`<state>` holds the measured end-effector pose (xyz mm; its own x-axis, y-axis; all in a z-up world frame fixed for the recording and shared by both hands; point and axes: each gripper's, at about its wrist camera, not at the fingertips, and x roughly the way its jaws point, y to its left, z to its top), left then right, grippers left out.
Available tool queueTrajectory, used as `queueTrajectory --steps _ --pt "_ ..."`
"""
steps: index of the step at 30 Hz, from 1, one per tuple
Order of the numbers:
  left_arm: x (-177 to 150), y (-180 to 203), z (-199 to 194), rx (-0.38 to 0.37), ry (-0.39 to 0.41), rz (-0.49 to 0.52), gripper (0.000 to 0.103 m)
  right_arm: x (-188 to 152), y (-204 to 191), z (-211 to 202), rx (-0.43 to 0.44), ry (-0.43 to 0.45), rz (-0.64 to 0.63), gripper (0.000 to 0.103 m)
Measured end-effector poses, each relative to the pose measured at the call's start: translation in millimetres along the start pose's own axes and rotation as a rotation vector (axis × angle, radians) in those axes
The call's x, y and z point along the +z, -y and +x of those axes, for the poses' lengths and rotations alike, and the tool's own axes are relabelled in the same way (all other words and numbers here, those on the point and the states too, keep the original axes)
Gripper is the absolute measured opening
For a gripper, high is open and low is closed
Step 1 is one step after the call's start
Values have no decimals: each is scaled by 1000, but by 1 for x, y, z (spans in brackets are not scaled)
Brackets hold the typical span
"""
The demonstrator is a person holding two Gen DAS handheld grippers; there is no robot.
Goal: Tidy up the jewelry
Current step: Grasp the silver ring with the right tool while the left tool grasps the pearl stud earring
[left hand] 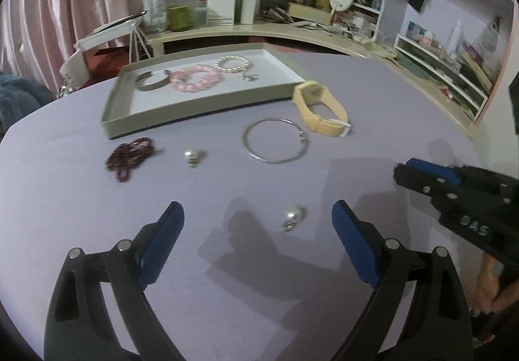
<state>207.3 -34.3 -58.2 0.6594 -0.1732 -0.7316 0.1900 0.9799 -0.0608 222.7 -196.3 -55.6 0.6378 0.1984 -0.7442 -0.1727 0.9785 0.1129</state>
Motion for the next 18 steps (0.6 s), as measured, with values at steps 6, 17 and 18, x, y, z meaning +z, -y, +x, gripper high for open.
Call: queueTrajectory --steps 6,17,18 --pt "0 17 20 28 -34 8 69 -5 11 -9 -14 -1 24 22" --pt "-4 36 32 51 -73 41 15 -6 25 -16 -14 -1 54 23" --pt "-4 38 32 48 -73 46 14 -5 25 -16 -11 0 51 23"
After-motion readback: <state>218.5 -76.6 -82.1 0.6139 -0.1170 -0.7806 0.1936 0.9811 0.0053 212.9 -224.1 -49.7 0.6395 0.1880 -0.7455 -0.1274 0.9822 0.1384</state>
